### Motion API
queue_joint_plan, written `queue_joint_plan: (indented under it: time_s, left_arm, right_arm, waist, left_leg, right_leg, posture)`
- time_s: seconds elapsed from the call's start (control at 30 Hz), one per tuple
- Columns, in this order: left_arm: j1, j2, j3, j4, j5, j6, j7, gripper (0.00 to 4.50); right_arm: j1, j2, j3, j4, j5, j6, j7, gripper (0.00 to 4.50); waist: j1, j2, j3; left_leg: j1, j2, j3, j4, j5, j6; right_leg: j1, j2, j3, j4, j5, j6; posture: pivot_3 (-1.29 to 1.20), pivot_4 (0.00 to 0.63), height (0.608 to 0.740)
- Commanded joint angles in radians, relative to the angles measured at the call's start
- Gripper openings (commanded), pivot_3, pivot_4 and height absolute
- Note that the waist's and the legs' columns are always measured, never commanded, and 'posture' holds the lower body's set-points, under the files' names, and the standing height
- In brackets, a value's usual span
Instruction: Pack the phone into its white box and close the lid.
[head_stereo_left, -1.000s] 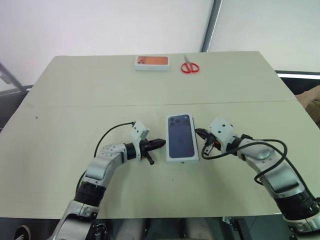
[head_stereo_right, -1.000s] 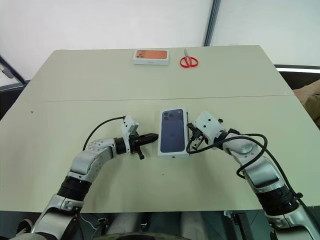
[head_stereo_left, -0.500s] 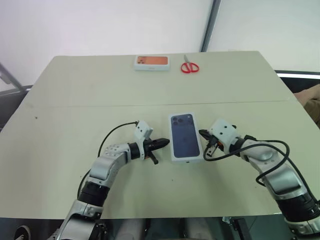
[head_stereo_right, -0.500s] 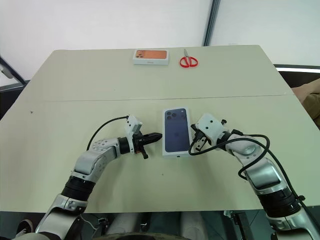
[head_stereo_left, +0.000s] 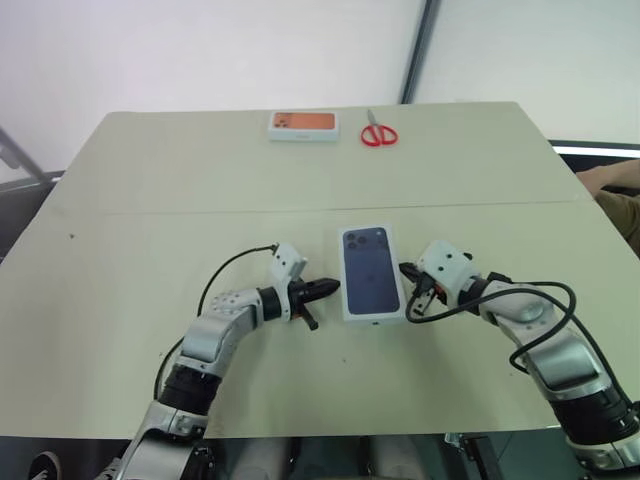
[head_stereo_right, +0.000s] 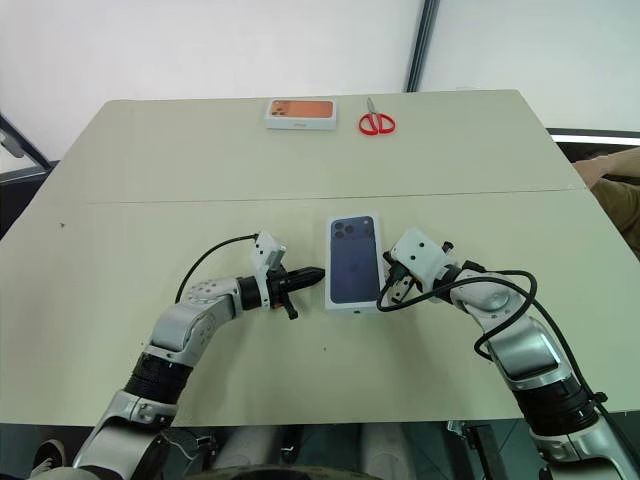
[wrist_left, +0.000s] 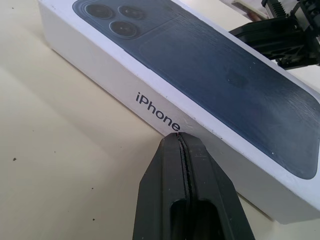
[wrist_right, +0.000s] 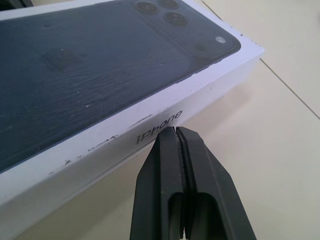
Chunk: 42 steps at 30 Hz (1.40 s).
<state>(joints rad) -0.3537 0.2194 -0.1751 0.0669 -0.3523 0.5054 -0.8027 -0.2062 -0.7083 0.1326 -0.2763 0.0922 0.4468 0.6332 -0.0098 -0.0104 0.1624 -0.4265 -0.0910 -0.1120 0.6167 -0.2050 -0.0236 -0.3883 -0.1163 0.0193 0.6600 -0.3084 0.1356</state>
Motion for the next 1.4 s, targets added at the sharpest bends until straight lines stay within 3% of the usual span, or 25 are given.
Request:
queue_joint_plan:
  time_s: [0.03,0.3,0.53,0.6,0.73,1.1,1.4]
  left_arm:
    - [0.005,0.002,-0.023,-0.039,0.008,-0.016,-0.008,0.0]
    - [0.012,-0.012,-0.029,-0.047,0.007,-0.022,-0.004,0.0]
    - [0.018,-0.01,-0.026,-0.067,0.008,-0.032,-0.007,0.0]
    - [0.018,-0.011,-0.024,-0.065,0.003,-0.016,-0.006,0.0]
    - [0.022,-0.012,-0.023,-0.063,0.008,-0.021,0.0,0.0]
    - [0.023,-0.006,-0.007,-0.085,0.003,-0.021,0.006,0.0]
    - [-0.015,0.008,0.053,-0.086,-0.034,-0.003,0.018,0.0]
  right_arm:
    - [0.009,0.001,0.014,-0.026,-0.003,0.007,0.03,0.04]
    - [0.015,0.01,0.032,-0.038,-0.002,-0.007,0.073,0.04]
    - [0.018,0.088,-0.001,-0.099,0.099,0.072,0.102,0.04]
    - [0.021,0.063,0.032,-0.082,0.041,0.034,0.11,0.04]
    - [0.013,0.083,0.014,-0.085,0.066,0.052,0.107,0.04]
    - [0.007,-0.04,-0.021,-0.014,-0.039,-0.037,0.14,0.04]
    - [-0.093,-0.039,-0.145,-0.013,0.049,0.007,0.141,0.04]
  waist:
    - [0.0,0.0,0.0]
    - [0.0,0.0,0.0]
    - [-0.001,0.0,0.0]
    - [-0.002,0.0,0.0]
    - [-0.002,0.0,0.0]
    - [0.003,0.0,0.0]
    - [0.0,0.0,0.0]
  left_leg:
    - [0.0,0.0,0.0,0.0,0.0,0.0]
    - [0.0,0.0,0.0,0.0,0.0,0.0]
    - [0.0,0.0,0.0,0.0,0.0,0.0]
    - [0.0,0.0,0.0,0.0,0.0,0.0]
    - [0.0,0.0,0.0,0.0,0.0,0.0]
    - [0.0,0.0,0.0,0.001,0.0,0.0]
    - [0.0,0.0,0.0,0.0,0.0,0.0]
  right_leg:
    - [0.0,0.0,0.0,0.0,0.0,0.0]
    - [0.0,0.0,0.0,0.0,0.0,0.0]
    - [0.0,0.0,0.0,0.0,0.0,0.0]
    - [0.0,0.0,0.0,0.0,0.0,0.0]
    - [0.0,0.0,0.0,0.0,0.0,0.0]
    - [0.0,0.0,0.0,0.0,0.0,0.0]
    - [0.0,0.0,0.0,0.001,0.0,0.0]
  posture:
    - [0.0,0.15,0.74]
    - [0.0,0.15,0.74]
    - [0.0,0.15,0.74]
    - [0.0,0.15,0.74]
    - [0.0,0.15,0.74]
    - [0.0,0.15,0.74]
    - [0.0,0.15,0.74]
